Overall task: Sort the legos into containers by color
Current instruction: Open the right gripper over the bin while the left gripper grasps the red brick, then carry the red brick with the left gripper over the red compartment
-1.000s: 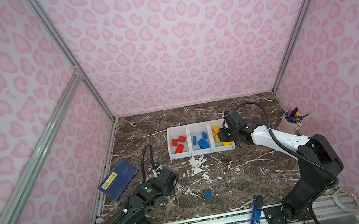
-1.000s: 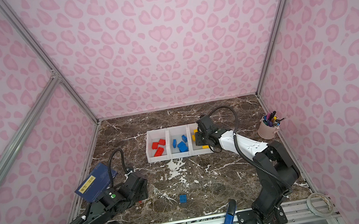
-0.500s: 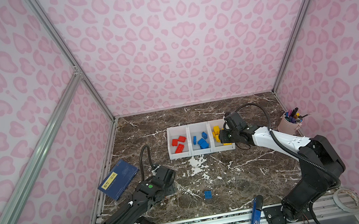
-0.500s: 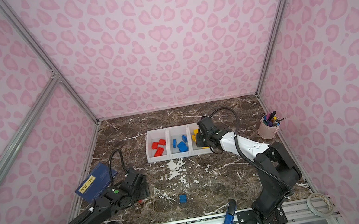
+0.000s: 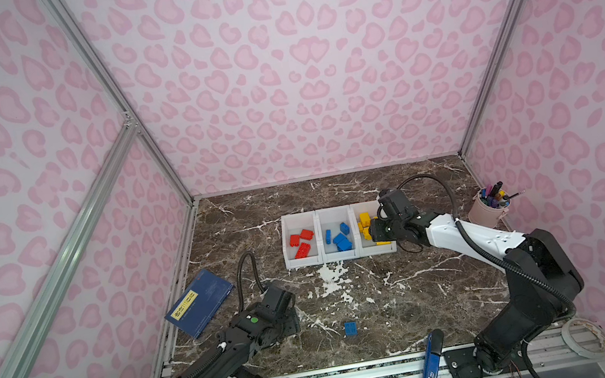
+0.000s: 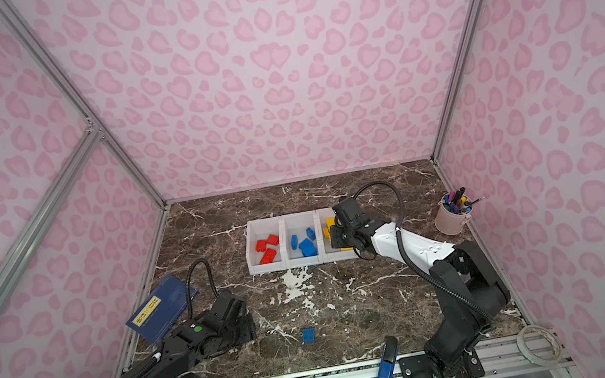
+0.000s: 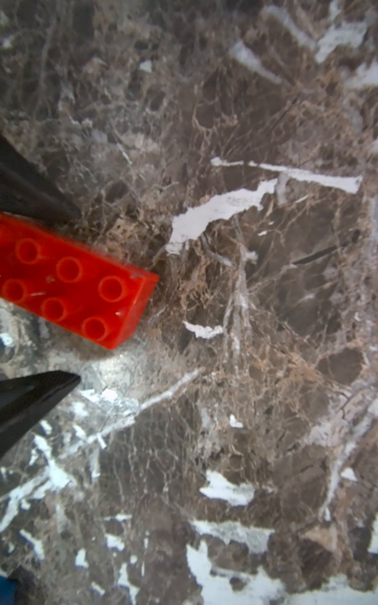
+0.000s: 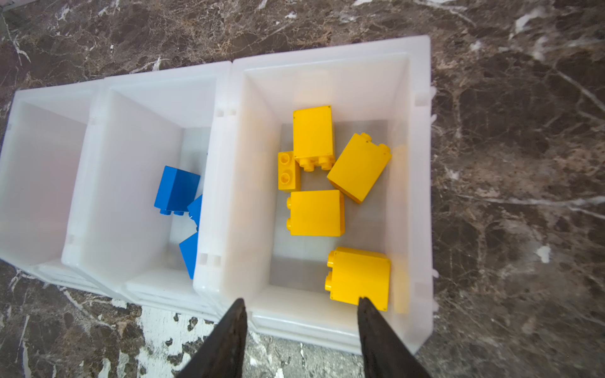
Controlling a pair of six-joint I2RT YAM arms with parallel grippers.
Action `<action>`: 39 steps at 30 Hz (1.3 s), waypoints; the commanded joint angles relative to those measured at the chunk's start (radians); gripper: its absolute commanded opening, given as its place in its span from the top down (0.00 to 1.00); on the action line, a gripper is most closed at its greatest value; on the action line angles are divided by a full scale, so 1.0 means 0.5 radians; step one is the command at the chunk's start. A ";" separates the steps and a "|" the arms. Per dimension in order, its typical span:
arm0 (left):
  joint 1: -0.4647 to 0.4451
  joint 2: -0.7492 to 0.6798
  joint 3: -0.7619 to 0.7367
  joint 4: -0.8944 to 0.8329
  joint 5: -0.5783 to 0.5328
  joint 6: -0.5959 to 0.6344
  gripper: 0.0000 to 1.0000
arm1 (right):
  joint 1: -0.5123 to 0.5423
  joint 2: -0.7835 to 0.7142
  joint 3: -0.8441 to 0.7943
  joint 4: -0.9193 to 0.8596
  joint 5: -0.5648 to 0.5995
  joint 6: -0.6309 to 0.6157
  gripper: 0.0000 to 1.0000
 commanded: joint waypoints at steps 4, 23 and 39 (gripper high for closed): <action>0.000 0.030 0.018 0.010 -0.032 -0.022 0.37 | 0.005 0.015 -0.023 0.042 -0.004 0.033 0.45; -0.042 0.266 0.184 0.061 -0.089 0.107 0.62 | 0.006 -0.028 -0.058 0.031 0.020 0.032 0.46; 0.016 0.683 1.049 0.072 -0.202 0.498 0.62 | -0.001 -0.147 -0.103 -0.034 0.060 0.032 0.47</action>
